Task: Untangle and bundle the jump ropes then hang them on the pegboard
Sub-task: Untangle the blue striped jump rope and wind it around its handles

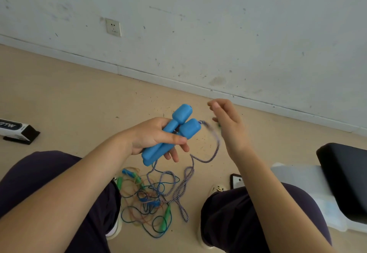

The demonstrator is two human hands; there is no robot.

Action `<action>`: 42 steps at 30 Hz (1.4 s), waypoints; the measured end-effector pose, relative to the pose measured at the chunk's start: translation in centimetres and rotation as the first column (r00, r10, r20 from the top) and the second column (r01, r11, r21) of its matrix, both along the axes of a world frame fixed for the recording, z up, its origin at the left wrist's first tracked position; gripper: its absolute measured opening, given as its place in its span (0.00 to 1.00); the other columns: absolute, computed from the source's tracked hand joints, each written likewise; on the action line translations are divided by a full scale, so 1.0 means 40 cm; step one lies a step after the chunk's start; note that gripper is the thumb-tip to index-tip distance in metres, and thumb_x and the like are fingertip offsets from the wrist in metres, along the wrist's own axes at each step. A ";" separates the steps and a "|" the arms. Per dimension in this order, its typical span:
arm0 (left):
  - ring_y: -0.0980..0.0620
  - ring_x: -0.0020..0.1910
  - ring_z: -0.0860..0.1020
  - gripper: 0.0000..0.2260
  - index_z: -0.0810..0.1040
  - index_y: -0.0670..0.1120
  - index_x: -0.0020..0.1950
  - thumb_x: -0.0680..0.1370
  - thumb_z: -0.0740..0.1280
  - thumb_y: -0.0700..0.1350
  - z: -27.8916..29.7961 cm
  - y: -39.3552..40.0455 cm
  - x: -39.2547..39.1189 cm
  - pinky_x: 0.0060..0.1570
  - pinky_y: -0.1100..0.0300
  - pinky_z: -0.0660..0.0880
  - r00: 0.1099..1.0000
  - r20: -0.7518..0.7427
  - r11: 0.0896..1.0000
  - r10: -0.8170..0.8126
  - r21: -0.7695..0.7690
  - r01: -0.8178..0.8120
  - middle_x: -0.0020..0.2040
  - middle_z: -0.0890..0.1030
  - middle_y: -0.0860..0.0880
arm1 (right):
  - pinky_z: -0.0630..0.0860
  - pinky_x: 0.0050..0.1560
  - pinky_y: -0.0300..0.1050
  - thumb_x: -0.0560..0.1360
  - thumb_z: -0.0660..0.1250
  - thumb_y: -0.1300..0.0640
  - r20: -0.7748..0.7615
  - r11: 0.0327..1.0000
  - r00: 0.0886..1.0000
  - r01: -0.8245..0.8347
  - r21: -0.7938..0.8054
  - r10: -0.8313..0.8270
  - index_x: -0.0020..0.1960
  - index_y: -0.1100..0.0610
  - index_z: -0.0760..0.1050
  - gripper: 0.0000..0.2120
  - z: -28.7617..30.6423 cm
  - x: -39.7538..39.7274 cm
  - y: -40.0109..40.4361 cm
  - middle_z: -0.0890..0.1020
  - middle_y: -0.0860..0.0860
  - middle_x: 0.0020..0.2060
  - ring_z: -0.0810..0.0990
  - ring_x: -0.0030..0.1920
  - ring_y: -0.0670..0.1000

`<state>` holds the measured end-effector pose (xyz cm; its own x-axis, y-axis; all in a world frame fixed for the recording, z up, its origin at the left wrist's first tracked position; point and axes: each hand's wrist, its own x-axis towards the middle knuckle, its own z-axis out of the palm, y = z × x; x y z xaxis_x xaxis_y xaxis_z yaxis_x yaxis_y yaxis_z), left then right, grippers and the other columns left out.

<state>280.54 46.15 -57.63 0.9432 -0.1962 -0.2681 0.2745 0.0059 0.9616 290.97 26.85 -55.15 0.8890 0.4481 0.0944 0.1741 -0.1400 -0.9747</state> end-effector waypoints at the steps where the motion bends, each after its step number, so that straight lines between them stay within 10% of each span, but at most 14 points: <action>1: 0.43 0.38 0.84 0.14 0.77 0.43 0.57 0.75 0.73 0.47 0.000 -0.007 -0.002 0.37 0.55 0.80 0.999 -0.008 0.999 -0.033 0.026 0.033 0.49 0.86 0.42 | 0.72 0.52 0.32 0.77 0.62 0.47 0.020 0.997 0.996 -0.082 -0.006 0.083 0.53 0.50 0.78 0.10 -0.002 -0.010 0.006 0.82 0.43 0.50 0.78 0.52 0.39; 10: 0.44 0.34 0.83 0.13 0.79 0.41 0.52 0.74 0.73 0.49 0.004 -0.034 -0.001 0.35 0.56 0.80 0.999 -0.021 0.995 -0.037 0.091 0.039 0.43 0.86 0.42 | 0.70 0.37 0.36 0.81 0.64 0.55 0.056 0.939 0.941 -0.328 -0.103 0.335 0.56 0.55 0.77 0.06 -0.017 -0.045 0.035 0.77 0.42 0.37 0.73 0.35 0.42; 29: 0.50 0.26 0.77 0.14 0.78 0.42 0.47 0.76 0.70 0.53 0.000 -0.001 0.002 0.25 0.61 0.72 0.993 -0.065 0.990 -0.102 0.092 0.108 0.34 0.79 0.46 | 0.67 0.30 0.36 0.75 0.69 0.45 0.053 0.996 0.995 -0.089 -0.007 0.089 0.53 0.52 0.80 0.13 -0.009 -0.010 0.018 0.75 0.43 0.31 0.69 0.30 0.43; 33: 0.52 0.22 0.71 0.13 0.78 0.42 0.46 0.76 0.69 0.53 -0.017 0.009 0.011 0.22 0.63 0.66 0.990 0.031 0.990 0.140 0.008 -0.140 0.31 0.76 0.47 | 0.65 0.28 0.42 0.72 0.68 0.40 -0.074 0.998 0.995 -0.064 -0.029 0.062 0.51 0.54 0.78 0.19 0.003 0.017 0.001 0.70 0.49 0.28 0.66 0.27 0.47; 36: 0.53 0.22 0.70 0.11 0.78 0.43 0.45 0.78 0.69 0.51 -0.025 0.018 0.028 0.21 0.64 0.64 0.832 0.092 0.835 0.548 -0.115 -0.537 0.32 0.76 0.47 | 0.66 0.32 0.48 0.70 0.69 0.37 -0.013 0.984 1.000 0.011 -0.179 -0.013 0.47 0.61 0.79 0.25 0.007 0.050 -0.021 0.69 0.52 0.29 0.66 0.29 0.50; 40: 0.53 0.22 0.72 0.10 0.75 0.45 0.44 0.80 0.68 0.49 -0.018 0.063 0.041 0.21 0.64 0.66 0.394 0.135 0.415 0.909 -0.207 -0.886 0.28 0.77 0.52 | 0.70 0.37 0.46 0.71 0.68 0.32 0.094 0.939 0.972 0.233 -0.254 -0.216 0.41 0.55 0.80 0.25 0.008 0.083 -0.050 0.74 0.47 0.29 0.71 0.30 0.48; 42: 0.53 0.21 0.71 0.10 0.75 0.45 0.43 0.81 0.67 0.49 -0.014 0.071 0.041 0.21 0.64 0.66 0.410 0.156 0.431 0.898 -0.135 -0.892 0.29 0.77 0.50 | 0.73 0.39 0.46 0.71 0.67 0.31 0.138 0.919 0.952 0.302 -0.252 -0.275 0.40 0.51 0.79 0.22 0.001 0.087 -0.055 0.76 0.45 0.30 0.74 0.33 0.48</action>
<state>282.20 49.00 -58.19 0.6128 0.7852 -0.0889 -0.0741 0.1691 0.9828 294.46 24.65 -55.11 0.9758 0.1945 0.0998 0.1793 -0.4507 -0.8745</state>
